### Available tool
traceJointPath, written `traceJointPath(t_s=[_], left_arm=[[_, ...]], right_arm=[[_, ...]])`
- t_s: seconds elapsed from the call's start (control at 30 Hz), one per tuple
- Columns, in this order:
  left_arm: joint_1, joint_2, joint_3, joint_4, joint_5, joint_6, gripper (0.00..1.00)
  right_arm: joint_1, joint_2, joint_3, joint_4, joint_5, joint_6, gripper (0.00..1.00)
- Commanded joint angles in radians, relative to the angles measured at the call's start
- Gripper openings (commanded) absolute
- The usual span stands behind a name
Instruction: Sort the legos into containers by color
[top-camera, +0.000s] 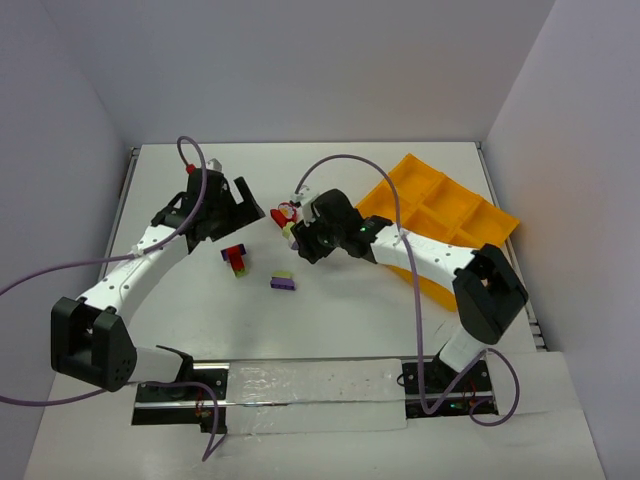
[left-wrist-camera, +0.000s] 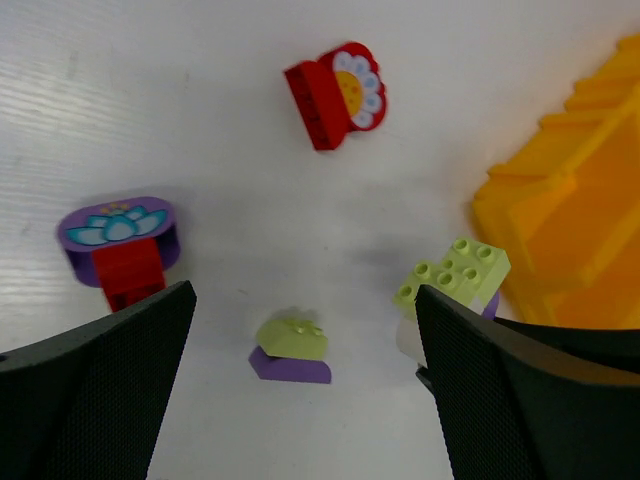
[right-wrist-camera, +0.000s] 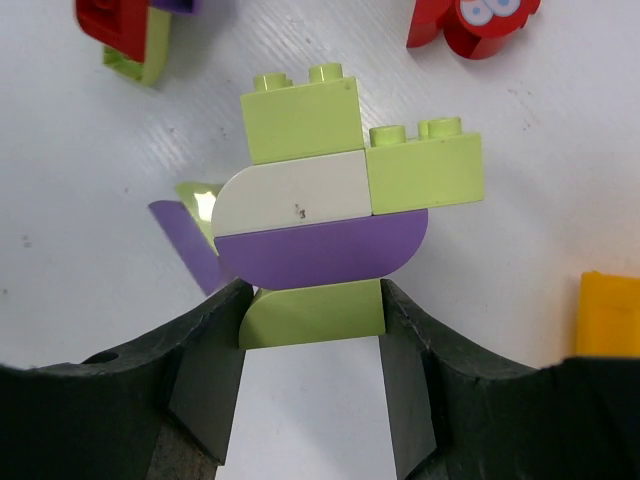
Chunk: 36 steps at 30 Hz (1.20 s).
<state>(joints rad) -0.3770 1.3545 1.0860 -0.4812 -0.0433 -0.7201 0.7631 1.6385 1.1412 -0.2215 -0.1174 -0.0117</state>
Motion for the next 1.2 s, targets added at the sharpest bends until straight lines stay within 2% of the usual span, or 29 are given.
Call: traceJointPath(t_s=[0.0, 0.2, 0.43, 0.63, 0.97, 1.17], left_arm=[[0.021, -0.048, -0.052, 0.223, 0.356, -0.022, 0.99], [0.045, -0.056, -0.130, 0.397, 0.578, -0.083, 0.99], [0.056, -0.055, -0.225, 0.607, 0.735, -0.162, 0.99], [0.056, -0.012, -0.233, 0.606, 0.784, -0.127, 0.99], [0.055, 0.045, -0.262, 0.694, 0.847, -0.171, 0.99], [0.052, 0.078, -0.273, 0.768, 0.898, -0.208, 0.95]], right_arm=[[-0.004, -0.110, -0.035, 0.044, -0.059, 0.010, 0.33], [-0.002, -0.178, -0.055, 0.041, -0.076, 0.010, 0.33], [-0.004, -0.195, -0.053, 0.030, -0.073, 0.010, 0.33], [-0.004, -0.207, -0.064, 0.048, -0.088, 0.035, 0.33], [-0.004, -0.218, -0.050, 0.042, -0.095, 0.039, 0.33], [-0.004, -0.218, -0.038, 0.036, -0.099, 0.040, 0.33]])
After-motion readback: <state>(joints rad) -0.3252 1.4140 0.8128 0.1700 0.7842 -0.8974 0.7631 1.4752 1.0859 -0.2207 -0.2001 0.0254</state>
